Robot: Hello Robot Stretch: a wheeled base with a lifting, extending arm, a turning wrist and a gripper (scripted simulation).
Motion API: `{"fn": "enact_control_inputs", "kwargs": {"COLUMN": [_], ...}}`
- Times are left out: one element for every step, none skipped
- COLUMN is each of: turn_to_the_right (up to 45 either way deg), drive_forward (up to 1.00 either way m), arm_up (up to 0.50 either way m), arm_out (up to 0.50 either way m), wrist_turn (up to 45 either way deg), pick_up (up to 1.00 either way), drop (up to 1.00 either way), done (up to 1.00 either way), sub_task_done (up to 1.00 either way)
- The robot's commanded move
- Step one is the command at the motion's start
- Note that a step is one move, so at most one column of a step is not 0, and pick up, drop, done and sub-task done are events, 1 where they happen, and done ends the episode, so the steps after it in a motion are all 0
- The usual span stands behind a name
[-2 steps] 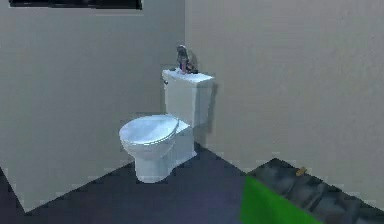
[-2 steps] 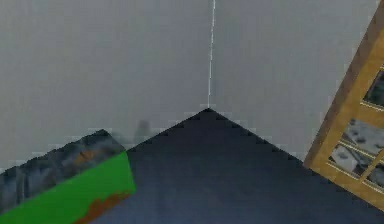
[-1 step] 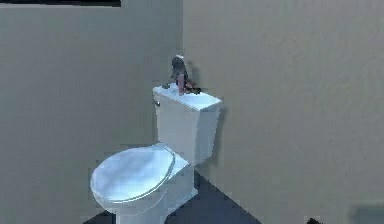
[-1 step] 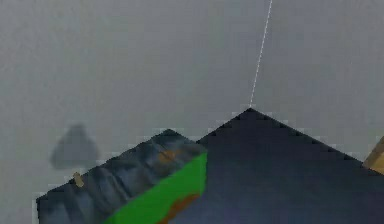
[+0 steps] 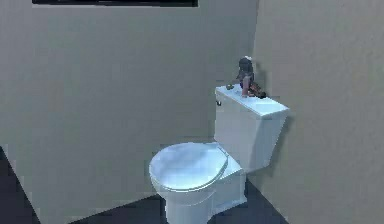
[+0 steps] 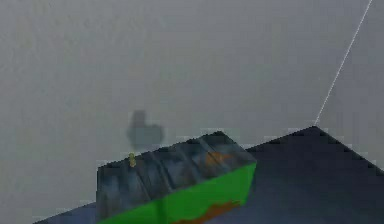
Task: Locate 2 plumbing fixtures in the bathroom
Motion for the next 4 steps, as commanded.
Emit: {"fn": "enact_control_inputs", "kwargs": {"turn_to_the_right": [0.0, -45.0, -30.0, 0.0], "drive_forward": [0.0, 0.0, 0.0, 1.0], "arm_up": [0.0, 0.0, 0.0, 0.0], "arm_out": [0.0, 0.0, 0.0, 0.0], "wrist_turn": [0.0, 0.0, 0.0, 0.0], "pick_up": [0.0, 0.0, 0.0, 0.0], "drop": [0.0, 0.0, 0.0, 0.0], "done": [0.0, 0.0, 0.0, 0.0], "sub_task_done": [1.0, 0.0, 0.0, 0.0]}}
